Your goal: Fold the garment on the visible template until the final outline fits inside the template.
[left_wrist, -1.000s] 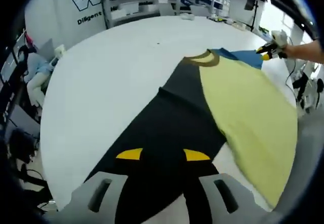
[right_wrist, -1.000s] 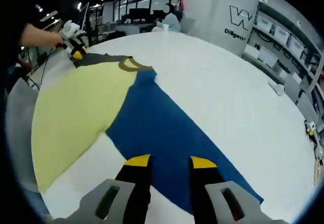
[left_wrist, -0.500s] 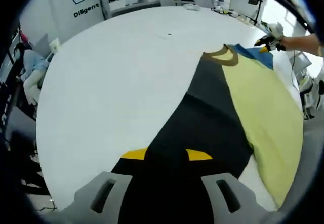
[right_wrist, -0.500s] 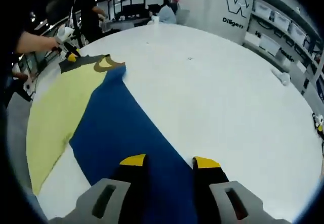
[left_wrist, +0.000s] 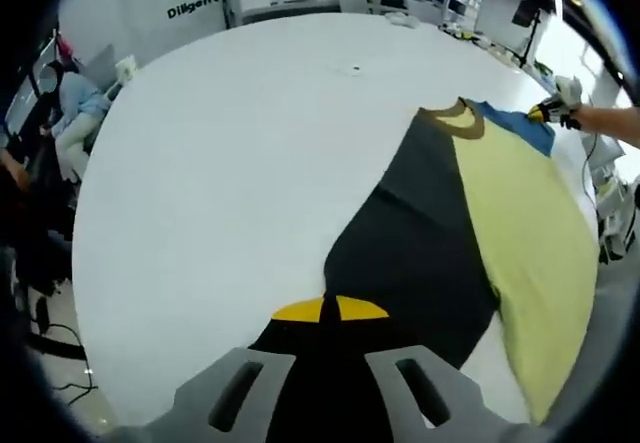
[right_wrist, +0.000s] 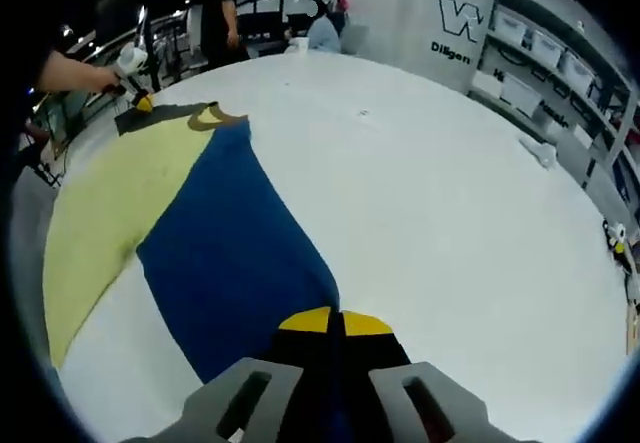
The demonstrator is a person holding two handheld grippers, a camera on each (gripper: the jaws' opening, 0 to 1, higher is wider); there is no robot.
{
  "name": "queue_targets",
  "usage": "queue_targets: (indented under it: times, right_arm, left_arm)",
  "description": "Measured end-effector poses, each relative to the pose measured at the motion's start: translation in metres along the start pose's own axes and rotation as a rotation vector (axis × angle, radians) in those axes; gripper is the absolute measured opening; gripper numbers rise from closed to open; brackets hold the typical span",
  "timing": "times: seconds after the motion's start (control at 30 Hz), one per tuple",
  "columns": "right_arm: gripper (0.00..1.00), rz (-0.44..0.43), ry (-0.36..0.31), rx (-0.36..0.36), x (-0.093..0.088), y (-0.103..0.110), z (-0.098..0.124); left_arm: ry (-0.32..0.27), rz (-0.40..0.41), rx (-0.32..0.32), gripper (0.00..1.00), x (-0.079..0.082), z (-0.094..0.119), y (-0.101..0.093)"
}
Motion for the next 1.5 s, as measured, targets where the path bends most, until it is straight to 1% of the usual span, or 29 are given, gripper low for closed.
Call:
queue_targets:
  times: [0.13, 0.2, 0.27, 0.3, 0.33, 0.37, 0.4, 0.43, 0.47, 0.5, 0.53, 0.57, 0.63, 0.67, 0.7, 0.73, 0.77, 0.8, 0.83, 0.9, 0.93, 0.97, 1.07, 1.23, 1.33, 1.4, 1.43, 1.47, 1.5]
  right_arm:
    - [0.0, -0.004, 0.01, -0.013, -0.004, 0.003, 0.005]
    - [0.0, -0.036, 0.014, -0.014, -0.005, 0.003, 0.006]
    - [0.0, -0.053, 0.031, -0.009, -0.004, 0.003, 0.008]
    - [0.02, -0.052, 0.051, -0.022, -0.004, 0.0, 0.011]
    - [0.07, -0.076, 0.008, -0.069, -0.003, -0.006, 0.017]
    - [0.07, -0.159, -0.075, -0.064, -0.001, -0.011, 0.024]
    - [0.05, -0.179, -0.059, -0.076, -0.006, -0.016, 0.028]
    - [0.05, -0.166, 0.002, -0.112, -0.019, -0.024, 0.033]
    - [0.09, -0.177, 0.016, -0.113, -0.026, -0.027, 0.034]
    - [0.12, -0.209, 0.023, -0.102, -0.036, -0.03, 0.034]
    - [0.15, -0.218, 0.033, -0.106, -0.042, -0.032, 0.035]
    - [0.15, -0.229, 0.041, -0.11, -0.05, -0.035, 0.036]
    - [0.15, -0.254, 0.055, -0.109, -0.059, -0.034, 0.036]
    - [0.15, -0.256, 0.077, -0.114, -0.066, -0.033, 0.036]
    - [0.15, -0.305, 0.013, -0.114, -0.065, -0.03, 0.033]
    - [0.15, -0.335, 0.044, -0.118, -0.07, -0.03, 0.032]
    - [0.15, -0.332, 0.047, -0.12, -0.071, -0.03, 0.032]
    - [0.14, -0.317, 0.046, -0.126, -0.074, -0.03, 0.038]
    - [0.11, -0.319, 0.045, -0.126, -0.075, -0.03, 0.039]
    - [0.1, -0.332, 0.042, -0.142, -0.081, -0.03, 0.041]
    - [0.08, -0.352, 0.034, -0.146, -0.083, -0.03, 0.041]
    - [0.08, -0.351, 0.035, -0.153, -0.085, -0.03, 0.043]
    - [0.06, -0.377, 0.036, -0.174, -0.091, -0.028, 0.047]
    - [0.0, -0.409, 0.017, -0.206, -0.101, -0.027, 0.052]
    - [0.0, -0.426, 0.013, -0.227, -0.106, -0.025, 0.055]
    - [0.0, -0.441, 0.009, -0.235, -0.111, -0.024, 0.058]
    - [0.0, -0.44, 0.01, -0.237, -0.113, -0.024, 0.059]
    - [0.0, -0.449, 0.014, -0.236, -0.114, -0.025, 0.06]
    - [0.0, -0.46, 0.019, -0.233, -0.115, -0.027, 0.061]
  left_arm:
    - [0.006, 0.002, 0.0, 0.06, -0.002, 0.001, -0.005]
    - [0.005, -0.013, 0.008, 0.07, -0.002, 0.001, -0.004]
    - [0.003, -0.022, 0.027, 0.11, -0.001, 0.002, -0.003]
    - [-0.001, -0.017, 0.06, 0.16, -0.002, 0.005, 0.0]
    - [-0.019, -0.015, 0.065, 0.21, -0.002, 0.009, 0.003]
    - [-0.028, -0.003, 0.07, 0.25, -0.003, 0.012, 0.005]
    - [-0.034, 0.008, 0.086, 0.27, -0.006, 0.019, 0.009]
    - [-0.034, 0.009, 0.093, 0.28, -0.01, 0.021, 0.012]
    - [-0.027, 0.008, 0.096, 0.27, -0.015, 0.022, 0.015]
    - [0.002, 0.011, 0.125, 0.28, -0.025, 0.024, 0.022]
    - [0.01, 0.016, 0.137, 0.29, -0.028, 0.025, 0.024]
    - [0.013, 0.032, 0.147, 0.3, -0.036, 0.027, 0.03]
    - [0.025, 0.092, 0.144, 0.29, -0.05, 0.03, 0.036]
    - [0.031, 0.1, 0.149, 0.29, -0.055, 0.031, 0.039]
    - [0.049, 0.113, 0.153, 0.29, -0.063, 0.031, 0.041]
    - [0.056, 0.121, 0.149, 0.28, -0.067, 0.031, 0.041]
    - [-0.015, 0.132, 0.113, 0.28, -0.064, 0.031, 0.039]
    - [0.009, 0.169, 0.135, 0.29, -0.07, 0.034, 0.041]
    - [0.013, 0.179, 0.13, 0.28, -0.072, 0.035, 0.041]
    - [0.005, 0.194, 0.129, 0.28, -0.074, 0.035, 0.04]
    - [-0.007, 0.227, 0.128, 0.28, -0.075, 0.037, 0.036]
    - [-0.012, 0.239, 0.125, 0.28, -0.076, 0.037, 0.034]
    - [-0.021, 0.233, 0.131, 0.28, -0.077, 0.04, 0.028]
    - [-0.024, 0.255, 0.136, 0.27, -0.077, 0.043, 0.022]
    - [-0.031, 0.263, 0.137, 0.27, -0.078, 0.044, 0.022]
    - [-0.007, 0.266, 0.17, 0.27, -0.08, 0.048, 0.023]
    - [-0.011, 0.253, 0.187, 0.25, -0.081, 0.05, 0.024]
    - [-0.046, 0.231, 0.198, 0.22, -0.081, 0.054, 0.024]
    - [-0.045, 0.242, 0.199, 0.22, -0.083, 0.057, 0.025]
Point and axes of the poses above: the point that each gripper's makers call its tool centre point, and the gripper's own axes: z roughly backward along the fingers, y roughly to its left, x roughly out of its top, the point moved 9 cm from there along z, roughly backward along the fingers, and after that the axes turned 9 degrees about y, right-handed, at the moved point
